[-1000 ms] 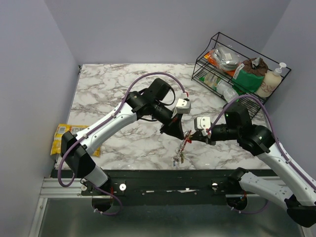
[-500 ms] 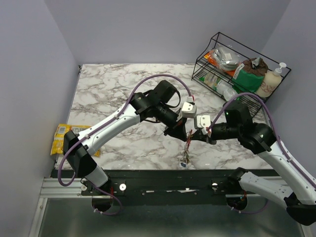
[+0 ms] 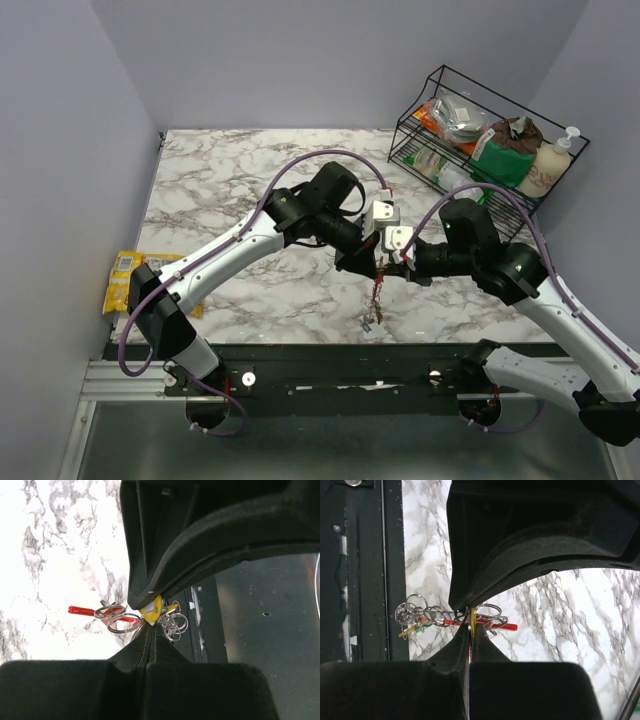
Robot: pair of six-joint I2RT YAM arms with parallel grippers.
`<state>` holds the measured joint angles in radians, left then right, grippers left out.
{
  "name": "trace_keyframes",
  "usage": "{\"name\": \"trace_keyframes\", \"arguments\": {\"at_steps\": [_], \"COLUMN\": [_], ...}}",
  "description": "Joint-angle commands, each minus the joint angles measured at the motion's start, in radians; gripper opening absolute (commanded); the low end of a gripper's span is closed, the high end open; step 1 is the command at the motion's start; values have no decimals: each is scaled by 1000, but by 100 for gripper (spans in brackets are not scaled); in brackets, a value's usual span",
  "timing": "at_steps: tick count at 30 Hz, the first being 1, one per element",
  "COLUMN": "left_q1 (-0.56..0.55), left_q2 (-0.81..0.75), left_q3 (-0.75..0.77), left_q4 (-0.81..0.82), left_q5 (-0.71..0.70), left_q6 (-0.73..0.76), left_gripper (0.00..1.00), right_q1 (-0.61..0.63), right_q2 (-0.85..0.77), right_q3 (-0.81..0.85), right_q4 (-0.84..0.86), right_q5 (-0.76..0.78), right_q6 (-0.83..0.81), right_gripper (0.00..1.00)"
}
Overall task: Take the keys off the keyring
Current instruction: Remove the key from the keyring.
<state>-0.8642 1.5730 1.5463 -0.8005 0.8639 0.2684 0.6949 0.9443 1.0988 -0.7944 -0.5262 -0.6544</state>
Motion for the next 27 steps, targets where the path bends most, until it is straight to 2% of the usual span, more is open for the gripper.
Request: {"name": "trace_keyframes", "arguments": {"at_steps": [1,8,19,23,27], "left_q1": [-19,-19,-19,-18,-18], "left_q2": [-18,7,10,12,12], "left_q3": [-15,3,9,9,8], "left_q4": [47,47,38,38,38], "left_q5": [-26,-25,-25,-23,-20], "left_q6": [-3,-17,-8,-8,-9], "left_gripper": [0,0,0,35,44], "right_q1": [24,100,112,110,110], "right_q2": [30,70,60,39,19], "right_q3": [68,67,56,53,47], "right_q4": [74,35,103,103,103], "right_q5": [124,242,374,379,379], "right_q6": [38,6,-4,-4,-2], "right_gripper": [6,8,11,10,10]}}
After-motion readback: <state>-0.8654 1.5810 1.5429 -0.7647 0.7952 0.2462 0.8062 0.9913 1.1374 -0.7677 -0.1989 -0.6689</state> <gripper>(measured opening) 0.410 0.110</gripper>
